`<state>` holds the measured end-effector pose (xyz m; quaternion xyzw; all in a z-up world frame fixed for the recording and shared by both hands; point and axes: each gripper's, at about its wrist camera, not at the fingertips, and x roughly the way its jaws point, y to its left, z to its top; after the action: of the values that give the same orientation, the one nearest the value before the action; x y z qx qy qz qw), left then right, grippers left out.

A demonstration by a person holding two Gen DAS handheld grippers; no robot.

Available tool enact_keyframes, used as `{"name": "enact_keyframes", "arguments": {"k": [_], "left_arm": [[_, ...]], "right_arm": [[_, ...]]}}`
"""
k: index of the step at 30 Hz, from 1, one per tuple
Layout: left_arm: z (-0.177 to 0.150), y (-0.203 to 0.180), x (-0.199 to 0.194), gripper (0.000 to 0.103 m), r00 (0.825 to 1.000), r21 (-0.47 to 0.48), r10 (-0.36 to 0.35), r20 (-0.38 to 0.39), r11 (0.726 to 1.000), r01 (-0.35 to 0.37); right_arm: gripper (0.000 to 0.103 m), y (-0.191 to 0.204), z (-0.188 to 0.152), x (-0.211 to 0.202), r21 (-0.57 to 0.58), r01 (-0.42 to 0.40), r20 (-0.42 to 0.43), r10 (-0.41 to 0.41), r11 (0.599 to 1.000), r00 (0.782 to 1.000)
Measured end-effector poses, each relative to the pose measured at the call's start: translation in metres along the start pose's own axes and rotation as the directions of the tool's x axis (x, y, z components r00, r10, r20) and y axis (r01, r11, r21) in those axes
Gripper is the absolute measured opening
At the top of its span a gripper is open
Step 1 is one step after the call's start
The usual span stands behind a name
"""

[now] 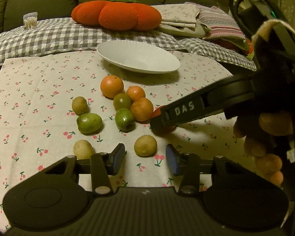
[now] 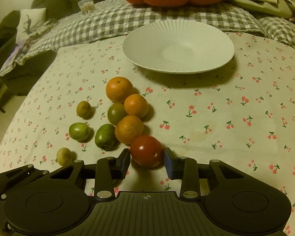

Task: Organize fruits
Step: 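Grasp the red tomato with the right tool while the left tool grasps a pale yellow fruit, then carry both fruits over the white plate and open both tools to drop them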

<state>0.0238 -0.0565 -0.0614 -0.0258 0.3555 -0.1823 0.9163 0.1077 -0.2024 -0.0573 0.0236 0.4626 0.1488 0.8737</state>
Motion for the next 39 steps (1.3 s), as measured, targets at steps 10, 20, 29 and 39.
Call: {"name": "enact_keyframes", "arguments": {"k": [10, 20, 29, 39], "left_arm": [[0.000, -0.007, 0.013, 0.041, 1.000, 0.036, 0.026, -0.002, 0.999, -0.026], [0.006, -0.009, 0.019, 0.026, 0.998, 0.034, 0.055, -0.007, 0.998, -0.055], [0.039, 0.002, 0.005, 0.026, 0.996, -0.040, 0.084, 0.037, 0.996, -0.083], [0.099, 0.002, 0.010, 0.026, 0.987, -0.027, 0.136, 0.089, 0.991, -0.134]], "right_arm": [[0.034, -0.009, 0.006, -0.028, 0.051, -0.043, 0.081, 0.038, 0.998, 0.996], [0.034, -0.010, 0.006, -0.033, 0.047, -0.043, 0.091, 0.039, 0.998, 0.995], [0.034, -0.020, 0.015, -0.045, 0.073, -0.037, 0.129, 0.027, 0.997, 0.991], [0.034, -0.033, 0.040, -0.055, 0.109, -0.044, 0.171, 0.024, 0.993, 0.985]]}}
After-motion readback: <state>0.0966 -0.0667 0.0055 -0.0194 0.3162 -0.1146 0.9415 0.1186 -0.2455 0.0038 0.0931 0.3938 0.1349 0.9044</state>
